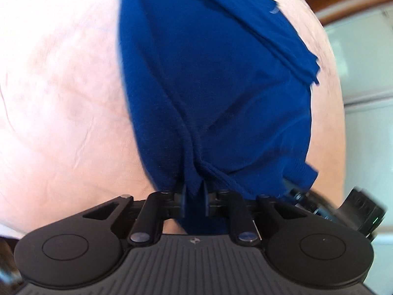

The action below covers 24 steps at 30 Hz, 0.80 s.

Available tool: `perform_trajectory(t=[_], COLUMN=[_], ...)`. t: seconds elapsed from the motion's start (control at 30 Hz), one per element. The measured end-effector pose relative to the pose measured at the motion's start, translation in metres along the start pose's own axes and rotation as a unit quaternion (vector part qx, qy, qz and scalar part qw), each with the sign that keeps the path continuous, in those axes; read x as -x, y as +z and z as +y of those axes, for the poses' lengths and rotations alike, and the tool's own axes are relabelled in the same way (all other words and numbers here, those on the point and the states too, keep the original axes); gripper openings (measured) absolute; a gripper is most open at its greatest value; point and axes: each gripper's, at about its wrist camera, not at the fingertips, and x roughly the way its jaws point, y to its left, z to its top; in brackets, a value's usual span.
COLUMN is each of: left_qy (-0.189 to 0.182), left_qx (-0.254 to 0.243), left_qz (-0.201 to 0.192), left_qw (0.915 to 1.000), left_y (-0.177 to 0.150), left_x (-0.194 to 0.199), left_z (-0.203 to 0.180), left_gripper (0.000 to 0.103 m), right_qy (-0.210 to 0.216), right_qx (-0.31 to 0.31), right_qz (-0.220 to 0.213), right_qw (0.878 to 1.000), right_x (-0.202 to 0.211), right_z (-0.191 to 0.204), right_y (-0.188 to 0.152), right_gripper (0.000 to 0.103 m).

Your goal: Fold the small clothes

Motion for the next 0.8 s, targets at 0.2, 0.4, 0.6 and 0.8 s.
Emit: perform_trajectory(t=[0.2,0.4,0.6,0.8], left_qy=[0.030,0.017,0.016,0.018], left_qx=[-0.130,-0.144,-0.136,-0.137], left_qz=[-0.129,-0.231,-0.262,-0.324], left_qw=[0.9826,0.9622,0.9553,0.9358], left_y=[-0.031,-0.027,-0.008,0.012], left_x=[0.024,0.044,0.046,0.059], left_z=[-0.042,-0.044,-0.042,-0.047], left_gripper=[0.007,0.006,0.006,0.006], right_qy=[-0.003,0.009,0.003,-0.004], right_qx=[0.000,0.011,0.027,0.039], right_qz=[-0.023,-0.079,-0.098,-0.130], right_qw=[1.000,0.997,0.995,0.991], right_x=[0.008,0.026,0.028,0.031], right_z=[0.000,0.006,0.007,0.005], right_y=[-0.002,0.013,0.038,0.068], right_gripper=[0.020,0.016,0.014,0.014])
